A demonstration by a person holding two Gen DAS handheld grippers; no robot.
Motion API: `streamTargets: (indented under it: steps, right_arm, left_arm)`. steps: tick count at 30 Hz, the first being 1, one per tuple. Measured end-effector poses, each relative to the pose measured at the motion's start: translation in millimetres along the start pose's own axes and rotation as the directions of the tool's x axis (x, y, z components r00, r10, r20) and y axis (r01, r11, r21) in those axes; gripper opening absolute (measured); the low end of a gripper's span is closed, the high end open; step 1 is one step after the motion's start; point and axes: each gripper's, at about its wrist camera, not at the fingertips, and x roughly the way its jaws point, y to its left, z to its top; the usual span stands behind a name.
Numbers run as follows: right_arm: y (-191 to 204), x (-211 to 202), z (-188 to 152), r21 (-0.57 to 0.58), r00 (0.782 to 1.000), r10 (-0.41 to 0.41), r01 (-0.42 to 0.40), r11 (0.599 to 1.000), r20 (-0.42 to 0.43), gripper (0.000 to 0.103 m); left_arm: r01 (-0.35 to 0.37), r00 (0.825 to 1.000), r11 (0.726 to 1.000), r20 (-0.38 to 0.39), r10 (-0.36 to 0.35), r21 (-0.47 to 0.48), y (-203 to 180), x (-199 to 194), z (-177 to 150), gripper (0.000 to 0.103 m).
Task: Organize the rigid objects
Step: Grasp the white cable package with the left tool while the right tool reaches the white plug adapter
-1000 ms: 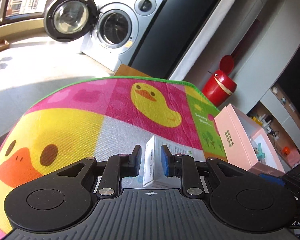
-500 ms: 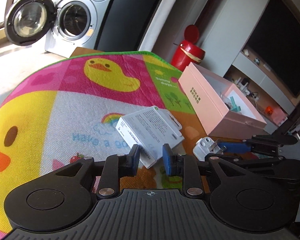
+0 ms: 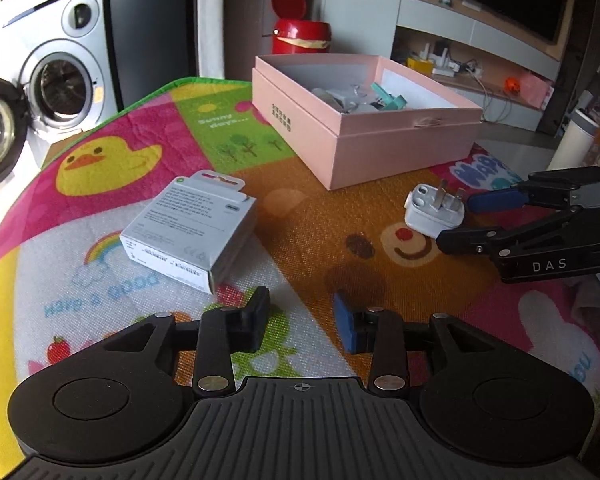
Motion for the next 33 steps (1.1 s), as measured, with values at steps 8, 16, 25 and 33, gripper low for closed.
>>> streamTargets:
  steps: [8, 16, 25, 33]
  right_arm:
    - [3.4, 2.5, -6.4, -0.003, 0.999, -0.012, 0.012, 1.0, 0.031, 0.076]
    - [2.6, 4.3, -6.0, 0.007, 1.0, -0.009, 0.009, 1.0, 0.03, 0.082]
    - [3.3, 4.7, -5.3, 0.003, 1.0, -0.006, 0.006, 1.0, 0.027, 0.085]
    - [4.6, 4.9, -5.7, 0.002, 1.0, -0.008, 0.008, 1.0, 0.025, 0.087]
  left_arm:
    - [0.097, 0.995, 0.995, -0.037, -0.096, 0.032, -9.3, -0.3, 15.0, 0.065]
    - [-0.039, 0.984, 0.975, 0.161, 0.076, -0.22, 65.5, -21.7, 48.8, 0.062]
    - [0.012, 0.998, 0.932, 0.054, 0.008, -0.362, 102.9, 6.6, 36.8, 0.061]
    - [-0.067, 0.995, 0.992, 0.069, 0.074, -0.109, 42.0, -3.0, 31.3, 0.061]
